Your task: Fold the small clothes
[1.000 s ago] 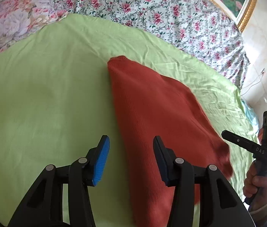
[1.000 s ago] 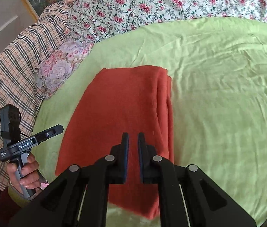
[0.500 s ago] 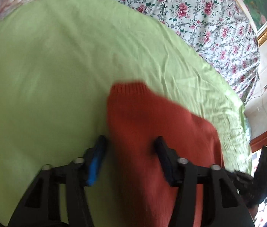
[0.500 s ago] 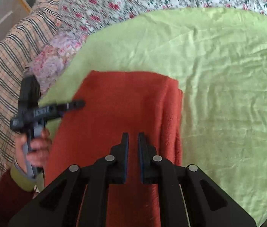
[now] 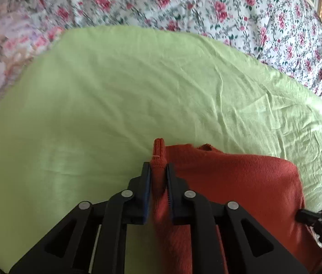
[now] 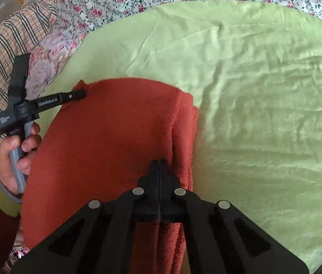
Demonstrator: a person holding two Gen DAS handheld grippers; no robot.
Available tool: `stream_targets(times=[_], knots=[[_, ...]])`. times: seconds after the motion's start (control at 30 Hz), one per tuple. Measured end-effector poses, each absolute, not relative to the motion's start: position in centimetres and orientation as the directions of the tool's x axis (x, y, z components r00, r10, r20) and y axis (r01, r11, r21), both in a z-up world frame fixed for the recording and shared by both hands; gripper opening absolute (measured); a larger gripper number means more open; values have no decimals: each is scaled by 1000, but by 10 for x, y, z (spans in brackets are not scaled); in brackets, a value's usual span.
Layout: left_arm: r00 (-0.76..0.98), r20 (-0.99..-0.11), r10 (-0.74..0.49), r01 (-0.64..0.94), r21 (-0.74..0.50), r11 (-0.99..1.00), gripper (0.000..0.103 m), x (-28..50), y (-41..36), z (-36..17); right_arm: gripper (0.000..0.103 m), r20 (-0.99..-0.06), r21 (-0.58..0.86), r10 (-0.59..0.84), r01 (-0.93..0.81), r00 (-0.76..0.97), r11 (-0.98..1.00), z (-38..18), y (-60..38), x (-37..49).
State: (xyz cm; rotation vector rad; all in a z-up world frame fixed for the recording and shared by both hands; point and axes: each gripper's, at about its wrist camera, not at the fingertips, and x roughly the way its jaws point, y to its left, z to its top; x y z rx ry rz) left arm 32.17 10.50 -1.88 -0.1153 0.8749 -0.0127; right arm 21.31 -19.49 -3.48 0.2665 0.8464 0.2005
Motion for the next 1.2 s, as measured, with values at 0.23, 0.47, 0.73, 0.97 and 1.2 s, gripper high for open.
stream_targets(times=[0.23,0.47,0.73,0.97,1.2], knots=[[706,-705,-66,-37,-131,991,28,238,133,15,3,-632,369,308,-73,712,927,-4,-196,154],[700,-701,-137,-2,-194,981,40,140,111,13,3,-633,364,331,-108,700,925,-11,-178,90],[652,-742,-156,48,-165,985,60,62,74,-8,3,-662,346,304,-81,685,935,-30,-173,43],[634,-761,-138,54,-135,989,64,17,61,-21,8,-649,355,305,-76,697,932,-34,-180,7],[623,-776,-94,48,-82,995,77,-11,57,-27,50,-640,337,300,-93,707,937,-39,-167,-13]])
